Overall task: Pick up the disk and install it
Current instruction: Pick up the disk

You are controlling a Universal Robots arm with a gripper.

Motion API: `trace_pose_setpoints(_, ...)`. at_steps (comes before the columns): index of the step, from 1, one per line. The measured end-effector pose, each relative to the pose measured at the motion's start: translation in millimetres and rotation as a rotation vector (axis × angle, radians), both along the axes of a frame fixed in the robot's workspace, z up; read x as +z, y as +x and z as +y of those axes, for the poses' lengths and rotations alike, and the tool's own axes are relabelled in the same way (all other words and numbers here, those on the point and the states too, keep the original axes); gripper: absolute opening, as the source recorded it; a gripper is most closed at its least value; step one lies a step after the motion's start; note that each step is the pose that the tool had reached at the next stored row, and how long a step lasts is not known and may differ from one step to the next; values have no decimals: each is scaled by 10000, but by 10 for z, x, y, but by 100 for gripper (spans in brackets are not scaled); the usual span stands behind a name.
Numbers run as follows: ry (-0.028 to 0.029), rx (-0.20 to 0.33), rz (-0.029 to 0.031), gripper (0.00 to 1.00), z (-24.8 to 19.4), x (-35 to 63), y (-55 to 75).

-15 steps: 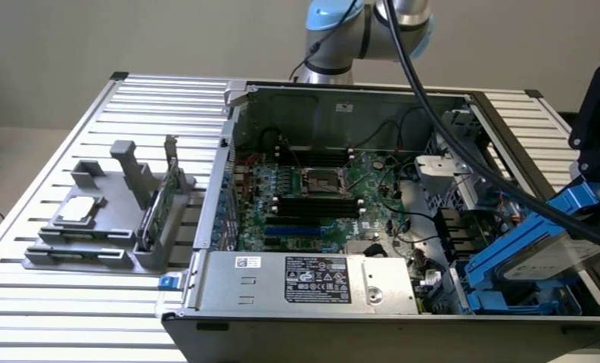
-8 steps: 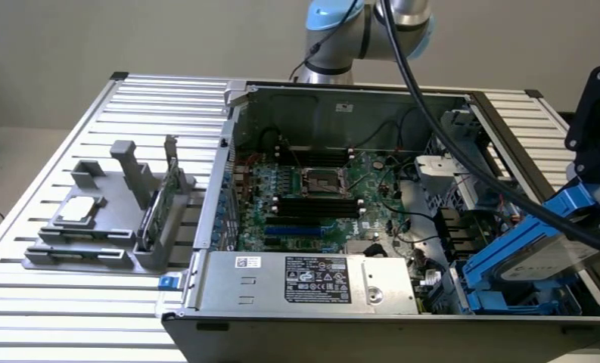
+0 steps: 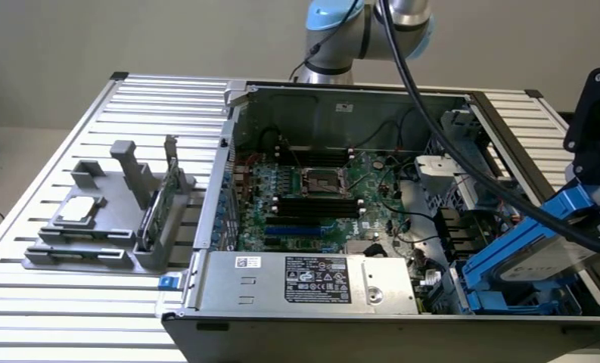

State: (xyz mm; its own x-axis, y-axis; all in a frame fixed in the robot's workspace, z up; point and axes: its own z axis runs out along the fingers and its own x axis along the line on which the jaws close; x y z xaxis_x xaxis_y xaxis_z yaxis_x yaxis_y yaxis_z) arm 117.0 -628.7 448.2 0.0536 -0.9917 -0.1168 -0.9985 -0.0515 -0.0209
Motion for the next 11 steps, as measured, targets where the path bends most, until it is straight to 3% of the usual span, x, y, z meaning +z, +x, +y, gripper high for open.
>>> trace_pose_setpoints(11, -1, -1, -45, 33, 7, -46, -24)
